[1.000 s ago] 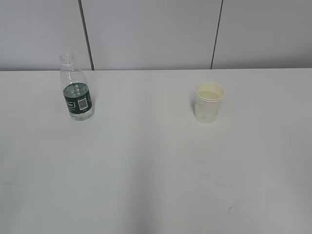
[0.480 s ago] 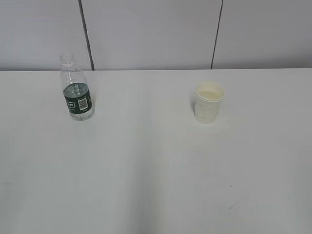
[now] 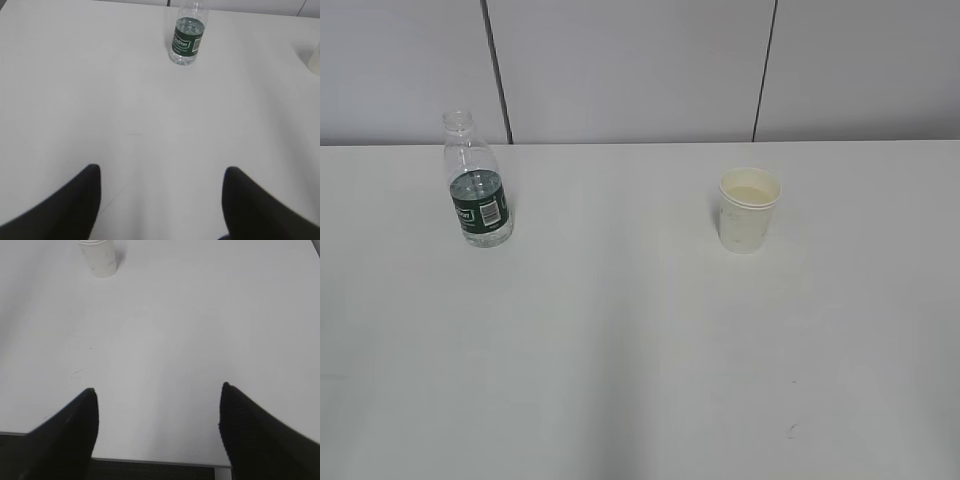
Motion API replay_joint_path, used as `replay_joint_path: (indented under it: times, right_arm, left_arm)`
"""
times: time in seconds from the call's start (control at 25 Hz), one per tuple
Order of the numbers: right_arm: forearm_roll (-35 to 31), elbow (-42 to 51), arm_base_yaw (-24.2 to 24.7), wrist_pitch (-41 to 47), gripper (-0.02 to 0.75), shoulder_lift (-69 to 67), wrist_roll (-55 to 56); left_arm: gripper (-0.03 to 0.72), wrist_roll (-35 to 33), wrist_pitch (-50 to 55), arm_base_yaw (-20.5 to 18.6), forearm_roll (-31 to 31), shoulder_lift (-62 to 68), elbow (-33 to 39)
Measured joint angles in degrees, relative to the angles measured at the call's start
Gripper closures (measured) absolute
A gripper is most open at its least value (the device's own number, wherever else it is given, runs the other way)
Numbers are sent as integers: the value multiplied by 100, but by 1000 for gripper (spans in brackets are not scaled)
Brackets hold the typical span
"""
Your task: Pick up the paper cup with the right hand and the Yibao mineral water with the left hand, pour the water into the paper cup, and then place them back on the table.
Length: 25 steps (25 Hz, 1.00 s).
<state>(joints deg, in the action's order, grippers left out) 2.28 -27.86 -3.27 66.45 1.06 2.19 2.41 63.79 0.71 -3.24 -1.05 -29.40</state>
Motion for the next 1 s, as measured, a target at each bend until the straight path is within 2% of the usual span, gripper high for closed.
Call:
replay_joint_path:
  times: [0.32, 0.72, 1.0]
  right_arm:
    - [0, 0, 0, -21, 153, 0, -10]
    - [-3, 0, 476, -45, 153, 0, -10]
    - [-3, 0, 539, -45, 153, 0, -10]
  left_arm:
    - [220, 0, 0, 0, 0, 0, 0]
    - [220, 0, 0, -4, 0, 0, 0]
    - [220, 0, 0, -6, 0, 0, 0]
